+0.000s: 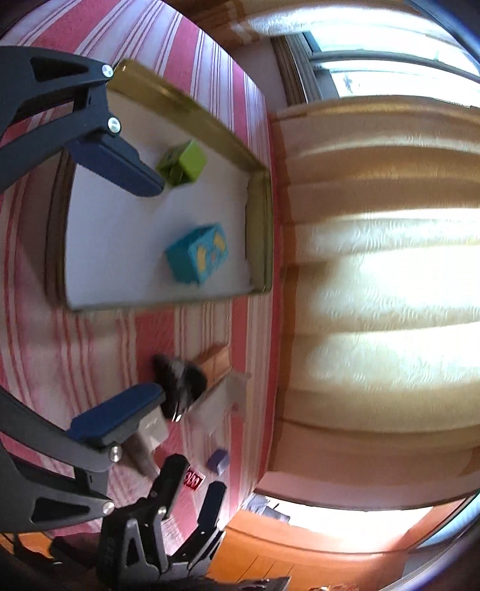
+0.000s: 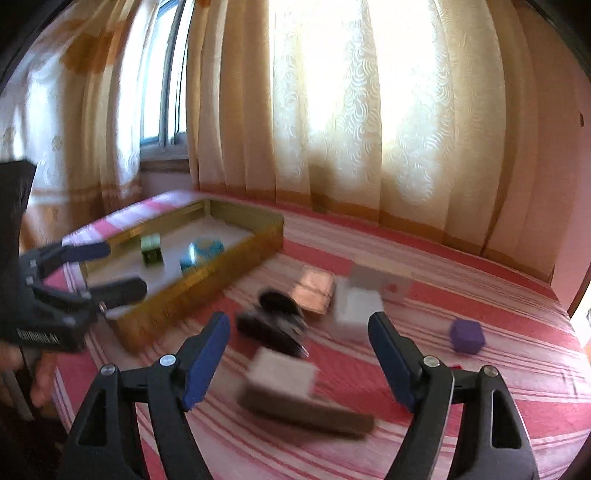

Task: Organize rigid objects
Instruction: 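Grasp the brown wooden stick with the right tool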

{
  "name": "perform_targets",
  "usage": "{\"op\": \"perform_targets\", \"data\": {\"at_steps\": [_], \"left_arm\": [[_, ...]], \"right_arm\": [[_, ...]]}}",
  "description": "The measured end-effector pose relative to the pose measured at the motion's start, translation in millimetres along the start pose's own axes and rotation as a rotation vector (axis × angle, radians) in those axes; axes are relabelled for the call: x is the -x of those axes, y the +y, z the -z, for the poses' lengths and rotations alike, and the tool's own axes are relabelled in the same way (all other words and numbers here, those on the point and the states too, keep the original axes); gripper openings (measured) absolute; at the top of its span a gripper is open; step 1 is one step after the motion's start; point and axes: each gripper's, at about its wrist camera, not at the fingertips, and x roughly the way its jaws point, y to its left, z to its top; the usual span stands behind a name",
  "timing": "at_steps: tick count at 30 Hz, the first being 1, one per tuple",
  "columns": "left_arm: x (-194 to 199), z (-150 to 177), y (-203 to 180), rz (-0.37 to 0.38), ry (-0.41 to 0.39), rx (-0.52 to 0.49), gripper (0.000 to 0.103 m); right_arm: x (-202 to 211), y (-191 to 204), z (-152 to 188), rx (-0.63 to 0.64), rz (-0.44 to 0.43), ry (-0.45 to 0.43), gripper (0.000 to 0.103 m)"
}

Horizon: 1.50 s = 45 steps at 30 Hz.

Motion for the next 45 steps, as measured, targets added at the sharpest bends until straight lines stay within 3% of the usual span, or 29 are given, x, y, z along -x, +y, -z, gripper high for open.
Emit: {"op": "perform_targets", "data": {"at_steps": [4, 8, 11, 18, 20, 23, 27, 29, 40, 45], "left_arm": [[-3.3, 3.6, -17.4, -0.002, 0.013, -0.032, 0.102], [-8.3, 5.2, -22.4, -0.005, 0.037, -0.030, 0.102], [-9.0, 6.4, -25.0, -0.010, 0.039, -0.041, 0.102], [-15.5, 9.1, -27.1, -0.008, 0.061, -0.051, 0.102], [-17.1, 8.6, -25.7, -0.004, 0.069, -0.045, 0.102], [-18.5, 6.8, -27.0, 0.005, 0.071, -0.044, 0.102], [-19.7, 5.1, -33.7, 0.012, 0.069, -0.059, 0.102], [-20.9, 4.2, -37.5, 0.015, 0.072, -0.066, 0.102], [-27.4, -0.6, -49.6, 0.028, 0.088, -0.090, 0.102], [-32.4, -0.6, -55.6, 0.040, 0.101, -0.090, 0.102]], "right_arm": [[4.8, -14.7, 15.2, 0.052, -0.017, 0.030, 0.079], [-1.1, -22.7, 18.7, 0.063, -0.105, 0.081, 0.079], [-11.2, -22.3, 21.8, 0.076, -0.102, 0.141, 0.079], [-33.3, -15.4, 30.6, 0.094, -0.213, 0.280, 0.076], [-37.2, -14.7, 33.0, 0.101, -0.212, 0.308, 0.057], [-41.4, -18.4, 37.2, 0.093, -0.219, 0.348, 0.039], [-37.3, -20.0, 39.5, 0.099, -0.237, 0.345, 0.028], [-34.6, -17.0, 40.7, 0.111, -0.247, 0.345, 0.017], [-13.7, -10.3, 39.7, 0.113, -0.230, 0.271, 0.017], [-2.5, -16.6, 35.2, 0.064, -0.275, 0.224, 0.017]]}}
